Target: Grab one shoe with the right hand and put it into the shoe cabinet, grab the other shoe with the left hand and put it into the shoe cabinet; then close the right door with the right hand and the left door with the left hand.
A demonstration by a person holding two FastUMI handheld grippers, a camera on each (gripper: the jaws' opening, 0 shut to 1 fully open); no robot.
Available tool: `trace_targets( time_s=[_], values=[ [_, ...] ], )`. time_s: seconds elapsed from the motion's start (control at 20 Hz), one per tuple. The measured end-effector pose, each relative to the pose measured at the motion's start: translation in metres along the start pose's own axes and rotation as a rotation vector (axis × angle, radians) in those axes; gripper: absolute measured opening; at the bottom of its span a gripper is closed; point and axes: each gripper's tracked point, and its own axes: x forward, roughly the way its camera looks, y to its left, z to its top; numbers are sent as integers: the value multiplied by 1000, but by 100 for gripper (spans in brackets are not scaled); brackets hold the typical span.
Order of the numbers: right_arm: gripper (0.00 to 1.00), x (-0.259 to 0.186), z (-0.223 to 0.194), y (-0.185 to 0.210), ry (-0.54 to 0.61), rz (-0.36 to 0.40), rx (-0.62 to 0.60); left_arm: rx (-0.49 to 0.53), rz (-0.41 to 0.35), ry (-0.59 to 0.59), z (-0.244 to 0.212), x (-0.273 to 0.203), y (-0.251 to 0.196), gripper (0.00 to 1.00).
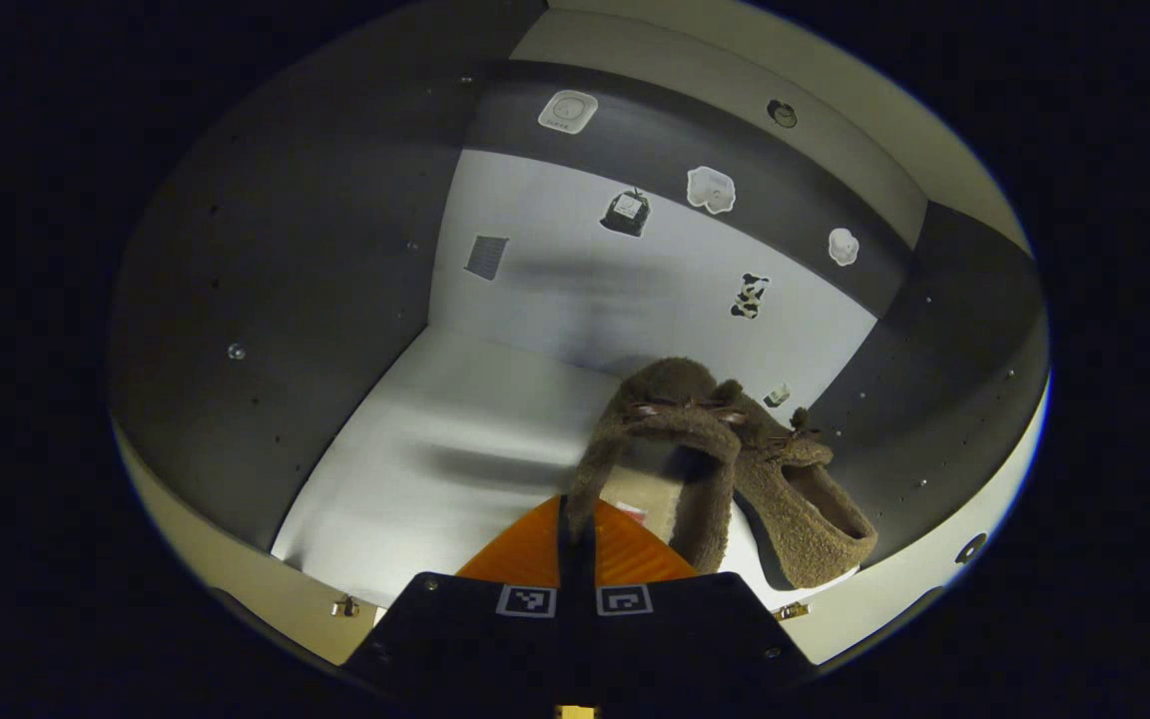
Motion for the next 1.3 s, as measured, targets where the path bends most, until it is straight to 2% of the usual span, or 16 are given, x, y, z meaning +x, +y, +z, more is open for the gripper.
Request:
trace_targets(
  time_s=[0.25, 0.4, 0.55, 0.6, 0.9, 1.15, 1.25, 1.3],
  values=[
    [79, -15, 12, -28, -23, -22, 10, 70, 57, -5, 0, -2, -3, 4],
    [78, -17, 11, -46, -23, -32, 21, 97, 31, -34, 5, -10, -11, 14],
    [79, -17, 9, -63, -21, -33, 40, 118, 14, -33, 3, -25, -15, 20],
    [79, -16, 7, -69, -19, -38, 39, 118, 11, -42, 4, -34, -18, 27],
    [79, -2, -25, -111, 50, -59, 37, 162, -74, -205, 23, -123, -45, 31],
    [89, 16, -60, -126, 119, -27, 80, 219, -168, -344, 41, -219, -73, 35],
    [96, 23, -71, -125, 139, -3, 87, 228, -208, -383, 45, -253, -85, 57],
    [94, 26, -75, -124, 146, 10, 92, 224, -212, -404, 45, -270, -86, 70]
  ],
)
